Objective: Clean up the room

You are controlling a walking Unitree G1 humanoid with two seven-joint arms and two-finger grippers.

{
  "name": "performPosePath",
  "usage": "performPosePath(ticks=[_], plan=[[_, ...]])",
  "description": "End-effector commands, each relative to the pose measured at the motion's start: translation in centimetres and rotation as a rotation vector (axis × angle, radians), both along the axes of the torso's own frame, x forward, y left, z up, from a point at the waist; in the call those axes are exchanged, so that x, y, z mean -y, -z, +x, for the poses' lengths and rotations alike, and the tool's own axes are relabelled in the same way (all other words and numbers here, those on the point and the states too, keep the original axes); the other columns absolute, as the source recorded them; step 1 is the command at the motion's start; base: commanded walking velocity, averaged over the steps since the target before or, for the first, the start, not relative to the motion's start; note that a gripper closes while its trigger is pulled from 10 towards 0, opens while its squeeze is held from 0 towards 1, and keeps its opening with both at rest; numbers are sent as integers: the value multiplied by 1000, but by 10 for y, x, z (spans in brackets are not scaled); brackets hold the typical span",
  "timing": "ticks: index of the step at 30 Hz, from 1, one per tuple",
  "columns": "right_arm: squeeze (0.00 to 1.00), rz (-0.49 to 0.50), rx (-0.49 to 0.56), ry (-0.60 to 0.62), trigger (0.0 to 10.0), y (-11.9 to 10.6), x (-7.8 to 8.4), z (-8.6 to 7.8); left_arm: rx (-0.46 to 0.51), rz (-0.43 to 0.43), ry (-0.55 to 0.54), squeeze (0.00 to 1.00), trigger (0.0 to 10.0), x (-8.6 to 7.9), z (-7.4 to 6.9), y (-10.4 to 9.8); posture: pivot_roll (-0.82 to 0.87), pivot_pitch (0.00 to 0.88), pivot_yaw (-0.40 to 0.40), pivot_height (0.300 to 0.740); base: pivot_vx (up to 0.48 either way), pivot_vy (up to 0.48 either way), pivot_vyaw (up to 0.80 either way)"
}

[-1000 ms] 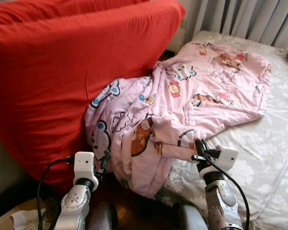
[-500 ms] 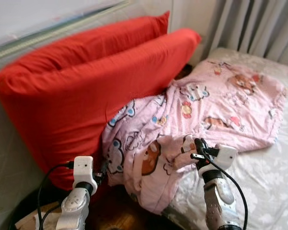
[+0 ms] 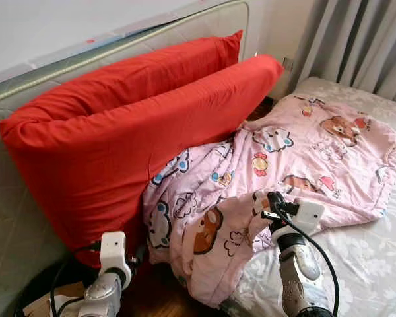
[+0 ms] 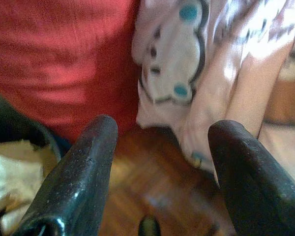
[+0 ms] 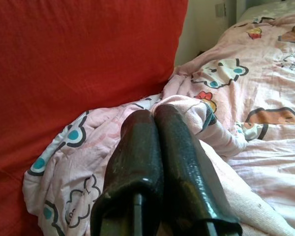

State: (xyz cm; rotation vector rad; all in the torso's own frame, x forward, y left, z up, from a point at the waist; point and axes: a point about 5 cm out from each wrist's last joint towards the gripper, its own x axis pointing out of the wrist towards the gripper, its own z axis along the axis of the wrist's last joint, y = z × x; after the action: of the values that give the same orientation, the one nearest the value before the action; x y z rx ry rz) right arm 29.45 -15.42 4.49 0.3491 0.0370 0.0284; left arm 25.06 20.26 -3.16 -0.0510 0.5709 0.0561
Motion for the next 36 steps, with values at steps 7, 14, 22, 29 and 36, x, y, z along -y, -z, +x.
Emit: performPosePath(ticks=[7,14,22,29,36], plan=[[0,-25,20,-8,10000,-4,-1,4,-106,38,19,0,10000,-2,-13,13,-20,18,-6,740,0,0,0],[0,-25,20,-8,10000,-4,-1,4,-106,38,19,0,10000,-2,-13,13,-20,18,-6,740,0,0,0],[0,-25,20,-8,10000,-4,-1,4,-106,38,19,0,10000,-2,-13,13,-20,18,-6,740,0,0,0],[0,-25,20,-8,10000,-4,-1,4,-106,38,19,0,10000,-2,-13,13,-20,18,-6,740,0,0,0],[0,-48,20,-20,10000,-3,-5,4,-316,51,-40,0,10000,-18,-67,45,-13,12,-17,740,0,0,0]])
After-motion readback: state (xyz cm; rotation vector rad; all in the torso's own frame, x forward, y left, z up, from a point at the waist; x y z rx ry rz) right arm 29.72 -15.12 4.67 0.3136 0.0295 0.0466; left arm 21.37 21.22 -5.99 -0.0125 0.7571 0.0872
